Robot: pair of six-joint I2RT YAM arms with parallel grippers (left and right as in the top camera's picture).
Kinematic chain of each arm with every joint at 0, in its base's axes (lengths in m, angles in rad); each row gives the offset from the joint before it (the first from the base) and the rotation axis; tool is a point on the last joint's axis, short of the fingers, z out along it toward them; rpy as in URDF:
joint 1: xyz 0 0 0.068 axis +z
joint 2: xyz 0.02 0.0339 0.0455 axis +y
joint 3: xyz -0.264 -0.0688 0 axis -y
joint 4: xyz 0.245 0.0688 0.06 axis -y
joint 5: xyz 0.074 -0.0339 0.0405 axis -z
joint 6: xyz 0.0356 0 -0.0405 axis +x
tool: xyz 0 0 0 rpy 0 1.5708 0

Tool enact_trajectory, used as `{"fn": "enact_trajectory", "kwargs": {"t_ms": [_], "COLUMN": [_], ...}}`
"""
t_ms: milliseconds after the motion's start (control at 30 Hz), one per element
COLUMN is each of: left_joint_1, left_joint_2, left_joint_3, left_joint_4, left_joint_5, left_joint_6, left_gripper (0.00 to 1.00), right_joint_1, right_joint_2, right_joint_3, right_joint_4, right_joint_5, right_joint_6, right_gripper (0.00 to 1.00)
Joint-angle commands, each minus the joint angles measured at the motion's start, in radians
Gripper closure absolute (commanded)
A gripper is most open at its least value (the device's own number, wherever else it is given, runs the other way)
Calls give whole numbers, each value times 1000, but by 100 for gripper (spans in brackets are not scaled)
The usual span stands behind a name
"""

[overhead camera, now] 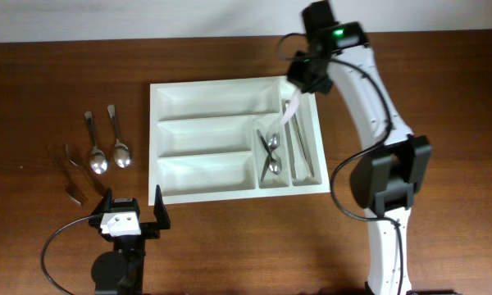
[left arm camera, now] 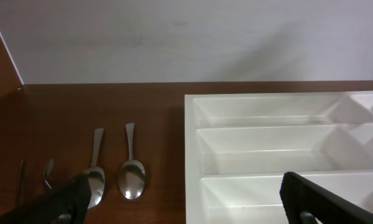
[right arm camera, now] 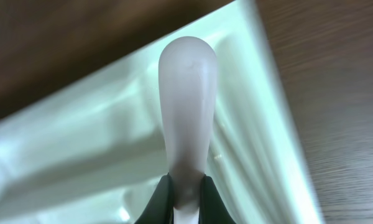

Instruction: Pack container

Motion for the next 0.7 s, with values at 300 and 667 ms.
{"fn": "enact_trajectory", "kwargs": {"t_ms": [300, 667], "left_joint_1": [4, 4], "left_joint_2": [-8, -8], "left_joint_3": [-9, -9], "left_joint_4": [2, 2], "left_joint_5": [3, 3], "left_joint_6": [19, 19], "left_gripper": [1, 1], "right_joint_1": [264, 428], "right_joint_2": [-36, -36], "right_joint_3": [21, 20], "right_joint_4": [-6, -117], "right_joint_5": [-20, -20], "right_joint_6": [-480, -865], "right_gripper": [96, 96]}}
